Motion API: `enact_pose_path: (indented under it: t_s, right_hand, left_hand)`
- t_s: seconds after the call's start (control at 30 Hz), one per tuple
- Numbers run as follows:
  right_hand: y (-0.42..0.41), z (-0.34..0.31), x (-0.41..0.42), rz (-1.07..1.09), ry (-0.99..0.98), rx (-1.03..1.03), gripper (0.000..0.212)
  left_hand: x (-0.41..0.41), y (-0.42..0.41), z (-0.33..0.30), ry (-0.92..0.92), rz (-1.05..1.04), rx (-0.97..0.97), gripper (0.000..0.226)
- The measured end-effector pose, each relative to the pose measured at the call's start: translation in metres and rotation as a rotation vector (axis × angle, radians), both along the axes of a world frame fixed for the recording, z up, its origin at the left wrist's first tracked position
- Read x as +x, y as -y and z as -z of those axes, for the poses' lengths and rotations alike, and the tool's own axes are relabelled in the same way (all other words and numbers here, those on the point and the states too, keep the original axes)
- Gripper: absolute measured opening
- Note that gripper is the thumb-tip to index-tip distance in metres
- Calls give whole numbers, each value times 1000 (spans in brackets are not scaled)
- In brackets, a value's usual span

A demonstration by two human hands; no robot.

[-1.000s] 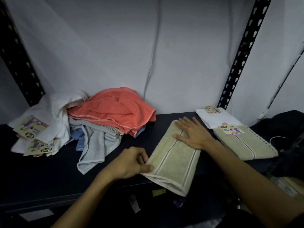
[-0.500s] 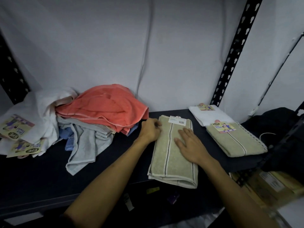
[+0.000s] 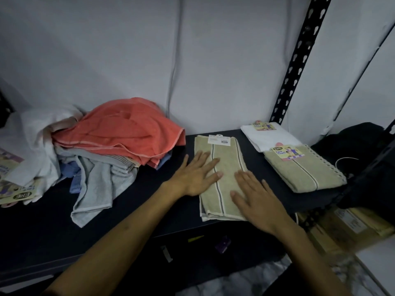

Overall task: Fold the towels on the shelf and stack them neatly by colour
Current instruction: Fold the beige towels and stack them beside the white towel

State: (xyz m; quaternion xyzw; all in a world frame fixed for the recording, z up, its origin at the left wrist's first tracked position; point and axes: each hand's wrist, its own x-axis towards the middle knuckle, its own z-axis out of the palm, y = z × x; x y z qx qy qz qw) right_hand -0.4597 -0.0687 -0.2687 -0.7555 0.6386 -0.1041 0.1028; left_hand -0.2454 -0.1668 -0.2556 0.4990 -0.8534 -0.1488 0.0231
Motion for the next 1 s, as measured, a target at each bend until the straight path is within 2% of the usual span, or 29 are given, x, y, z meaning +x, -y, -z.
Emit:
enact_pose_path:
  t_s: [0.1, 0.17, 0.23, 0.3, 0.37, 0.43, 0.67, 0.83, 1.0]
  right_hand:
    - [-5, -4, -19, -10, 8, 50, 69]
    - [-10, -6, -25, -27, 131, 35, 70]
    - [-21, -5, -28, -16, 341, -91, 62]
    - [-33, -4, -27, -40, 428, -255, 55]
    - [-44, 1, -20, -106, 406, -326, 53]
    - [-50, 9, -12, -162, 351, -338, 52]
    - [-53, 21, -5, -180, 293, -387, 50]
    - [-62, 18, 6, -167, 26, -470, 57]
    - [-67, 18, 7, -166, 40, -483, 48]
  left_hand:
    - [13, 6, -16, 90, 23, 69, 90]
    - [18, -2, -26, 79, -9, 27, 96]
    - [19, -26, -31, -29, -85, -100, 88]
    - [16, -59, -30, -208, -206, -179, 68]
    - [13, -91, -27, -412, -312, -55, 50]
    - [12, -108, -22, -513, -364, 82, 41]
    - [25, -117, -30, -636, -416, 89, 20]
    - [29, -123, -35, -666, -440, 158, 21]
    - [33, -125, -38, -917, -531, 331, 29]
